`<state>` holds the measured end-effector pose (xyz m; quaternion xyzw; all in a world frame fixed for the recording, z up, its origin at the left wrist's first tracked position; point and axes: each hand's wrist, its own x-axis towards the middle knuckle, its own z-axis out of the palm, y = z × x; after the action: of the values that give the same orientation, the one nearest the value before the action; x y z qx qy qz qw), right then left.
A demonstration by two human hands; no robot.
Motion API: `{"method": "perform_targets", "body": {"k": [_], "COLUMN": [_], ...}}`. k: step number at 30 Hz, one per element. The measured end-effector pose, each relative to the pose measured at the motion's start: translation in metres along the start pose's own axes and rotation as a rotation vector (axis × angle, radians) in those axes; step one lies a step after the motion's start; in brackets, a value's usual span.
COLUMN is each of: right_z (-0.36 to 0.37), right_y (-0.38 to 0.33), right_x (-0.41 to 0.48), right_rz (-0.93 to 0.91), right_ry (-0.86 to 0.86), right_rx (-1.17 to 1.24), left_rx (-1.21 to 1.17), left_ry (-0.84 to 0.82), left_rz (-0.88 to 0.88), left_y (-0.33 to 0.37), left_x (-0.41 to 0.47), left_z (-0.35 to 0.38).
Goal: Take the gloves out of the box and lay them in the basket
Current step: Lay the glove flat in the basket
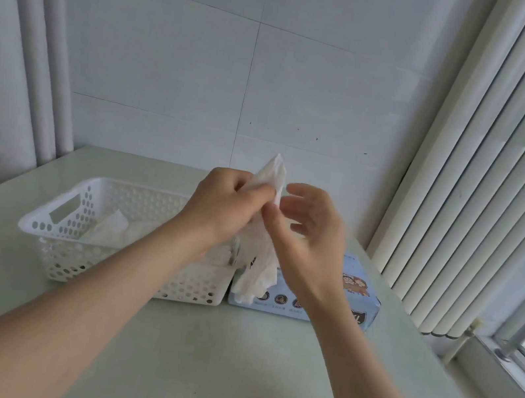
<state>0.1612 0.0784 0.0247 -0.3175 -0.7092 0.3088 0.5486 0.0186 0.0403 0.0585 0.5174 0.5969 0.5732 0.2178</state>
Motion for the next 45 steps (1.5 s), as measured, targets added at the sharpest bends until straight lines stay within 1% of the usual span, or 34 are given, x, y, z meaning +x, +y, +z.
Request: {"method": "perform_targets", "body": {"k": [2, 4, 10, 12, 15, 20, 23, 26, 29, 32, 37, 40, 43, 45], "right_z": [0.005, 0.008, 0.010, 0.010, 0.009, 0.004, 0.001, -0.001, -0.001, 0.001, 0.005, 0.001, -0.005, -0.010], "right_y": [0.000, 0.000, 0.006, 0.004, -0.001, -0.010, -0.012, -0.012, -0.015, -0.012, -0.005, -0.003, -0.004, -0.003], "right_x": [-0.003, -0.003, 0.001, 0.001, 0.001, 0.000, 0.000, 0.000, -0.001, -0.001, 0.000, 0.002, 0.005, 0.009], "right_rz": [-0.052, -0.075, 0.037, 0.077, 0.125, 0.188, 0.213, 0.214, 0.214, 0.188, 0.145, 0.138, 0.188, 0.224], "right_ry": [-0.040, -0.041, -0.014, -0.034, -0.085, -0.146, -0.151, -0.177, -0.218, -0.225, -0.237, -0.268, -0.324, -0.322], "right_rx": [-0.036, -0.044, -0.038, 0.018, 0.131, 0.258, 0.292, 0.286, 0.308, 0.280, 0.259, 0.216, 0.140, 0.124], "left_rx": [0.032, 0.047, 0.076, 0.110, 0.152, 0.058, 0.028, 0.036, 0.122, 0.197, 0.141, 0.174, 0.182, 0.159], "left_ry": [0.006, 0.008, 0.094, 0.116, 0.098, 0.039, 0.035, 0.032, 0.081, 0.112, 0.057, 0.107, 0.166, 0.175], "left_rz": [0.010, 0.011, 0.032, 0.030, 0.062, 0.143, 0.141, 0.105, 0.098, 0.116, 0.118, 0.134, 0.149, 0.123], "left_y": [0.000, 0.000, -0.003, -0.005, -0.005, 0.004, 0.008, 0.010, 0.006, 0.002, 0.000, 0.003, 0.008, 0.009], "left_x": [0.001, 0.002, 0.006, 0.007, 0.007, 0.007, 0.008, 0.008, 0.010, 0.011, 0.015, 0.016, 0.016, 0.020], "left_z": [-0.003, -0.005, -0.008, -0.009, -0.012, -0.018, -0.023, -0.026, -0.026, -0.026, -0.029, -0.032, -0.041, -0.048]}}
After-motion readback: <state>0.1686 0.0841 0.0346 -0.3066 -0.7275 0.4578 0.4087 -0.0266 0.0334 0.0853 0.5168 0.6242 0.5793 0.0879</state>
